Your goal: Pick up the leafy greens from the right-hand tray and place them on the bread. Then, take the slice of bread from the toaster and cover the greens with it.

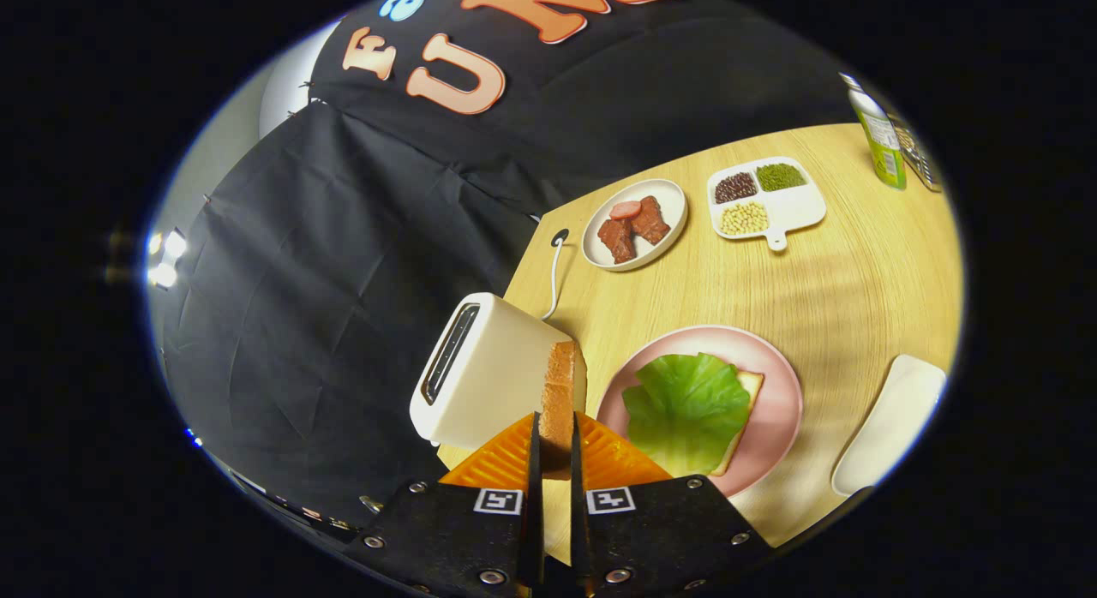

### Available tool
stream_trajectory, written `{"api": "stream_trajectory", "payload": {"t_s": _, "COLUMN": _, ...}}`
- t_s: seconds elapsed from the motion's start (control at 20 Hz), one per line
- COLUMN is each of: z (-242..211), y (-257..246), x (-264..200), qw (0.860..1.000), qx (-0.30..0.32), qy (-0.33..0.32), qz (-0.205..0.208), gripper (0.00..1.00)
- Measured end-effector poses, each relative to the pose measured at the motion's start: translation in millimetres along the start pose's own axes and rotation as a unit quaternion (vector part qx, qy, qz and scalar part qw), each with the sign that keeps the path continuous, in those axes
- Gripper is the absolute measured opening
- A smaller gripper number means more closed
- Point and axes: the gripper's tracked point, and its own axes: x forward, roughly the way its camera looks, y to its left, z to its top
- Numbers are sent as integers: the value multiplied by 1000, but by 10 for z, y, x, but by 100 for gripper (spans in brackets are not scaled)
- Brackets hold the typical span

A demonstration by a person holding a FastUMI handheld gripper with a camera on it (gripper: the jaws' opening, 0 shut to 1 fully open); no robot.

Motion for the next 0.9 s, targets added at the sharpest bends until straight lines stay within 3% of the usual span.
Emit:
{"api": "stream_trajectory", "payload": {"t_s": 0.6, "z": -259, "y": -526, "x": 172, "qw": 998, "qx": 54, "qy": 25, "qz": -13, "gripper": 13}}
{"api": "stream_trajectory", "payload": {"t_s": 0.9, "z": -196, "y": -762, "x": 175, "qw": 998, "qx": 35, "qy": 1, "qz": -48, "gripper": 13}}
